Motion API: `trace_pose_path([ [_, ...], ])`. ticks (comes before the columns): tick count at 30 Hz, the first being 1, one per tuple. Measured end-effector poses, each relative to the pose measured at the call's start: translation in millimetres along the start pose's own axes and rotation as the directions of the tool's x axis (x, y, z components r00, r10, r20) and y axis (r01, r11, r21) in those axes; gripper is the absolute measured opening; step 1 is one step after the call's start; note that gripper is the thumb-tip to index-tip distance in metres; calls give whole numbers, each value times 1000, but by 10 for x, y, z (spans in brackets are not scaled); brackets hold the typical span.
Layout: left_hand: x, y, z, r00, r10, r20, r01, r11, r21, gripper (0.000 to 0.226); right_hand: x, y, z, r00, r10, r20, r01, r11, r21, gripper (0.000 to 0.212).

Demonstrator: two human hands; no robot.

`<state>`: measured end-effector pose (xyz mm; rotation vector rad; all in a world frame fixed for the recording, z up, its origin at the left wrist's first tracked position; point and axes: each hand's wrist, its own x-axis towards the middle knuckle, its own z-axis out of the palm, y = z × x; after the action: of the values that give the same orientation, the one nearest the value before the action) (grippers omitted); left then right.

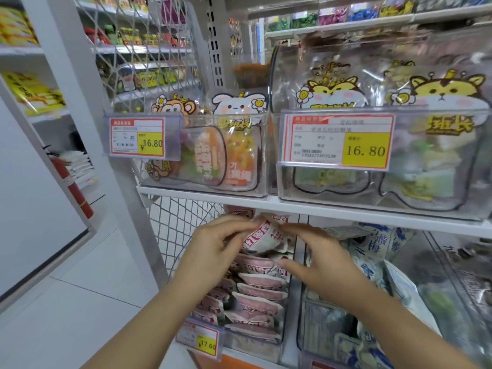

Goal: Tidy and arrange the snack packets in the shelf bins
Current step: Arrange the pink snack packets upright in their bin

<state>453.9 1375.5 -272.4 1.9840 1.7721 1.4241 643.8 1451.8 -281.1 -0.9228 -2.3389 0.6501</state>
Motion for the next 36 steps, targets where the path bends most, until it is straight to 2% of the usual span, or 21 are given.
trace_pose_path([
  [3, -104, 94, 28, 990, -75, -116, 57, 987, -151, 44, -15, -90, 7, 998, 50, -35, -47, 994, 96, 68],
  [7, -194, 237, 16, 963, -238, -126, 181, 918, -354, 49, -82, -180, 25, 996, 54, -72, -46, 994, 99, 72],
  [8, -209, 269, 16, 955, -273, -120, 206, 896, -394, 48, -102, -190, 23, 997, 55, -51, -49, 992, 117, 65],
  [11, -254, 337, 29, 925, -374, -62, 299, 821, -486, 39, -188, -264, -32, 994, 100, 48, -108, 970, 217, 26],
  [14, -265, 302, 20, 887, -460, 43, 414, 752, -513, 32, -351, -273, -65, 986, 160, 55, -169, 950, 262, 18],
  [16, -215, 184, 35, 891, -451, 60, 439, 817, -375, 29, -476, -204, -98, 955, 294, 35, -281, 863, 419, 7],
  [19, -32, 45, 145, 906, -421, 45, 423, 903, -73, 21, -594, 23, -194, 864, 503, -2, -371, 640, 673, 14],
  [22, 258, -117, 340, 892, -449, 49, 425, 872, 243, 21, -614, 195, -259, 798, 601, -33, -360, 520, 775, 19],
  [24, 439, -254, 489, 870, -464, 167, 370, 838, 401, 21, -613, 262, -256, 780, 626, -18, -359, 472, 805, 15],
  [26, 578, -316, 628, 831, -510, 223, 333, 776, 536, 25, -607, 278, -272, 784, 621, 1, -359, 452, 817, 14],
  [31, 725, -268, 929, 703, -674, 227, 418, 650, 634, 56, -537, 340, -368, 807, 591, 4, -321, 433, 843, 4],
  [33, 733, -316, 998, 685, -701, 196, 472, 633, 613, 64, -497, 376, -357, 804, 594, 22, -320, 402, 858, 4],
  [35, 719, -362, 1006, 695, -702, 154, 512, 633, 580, 71, -469, 373, -336, 798, 602, 33, -320, 377, 869, 18],
  [36, 716, -377, 991, 710, -691, 132, 521, 642, 562, 66, -461, 355, -340, 798, 601, 38, -315, 363, 877, 23],
])
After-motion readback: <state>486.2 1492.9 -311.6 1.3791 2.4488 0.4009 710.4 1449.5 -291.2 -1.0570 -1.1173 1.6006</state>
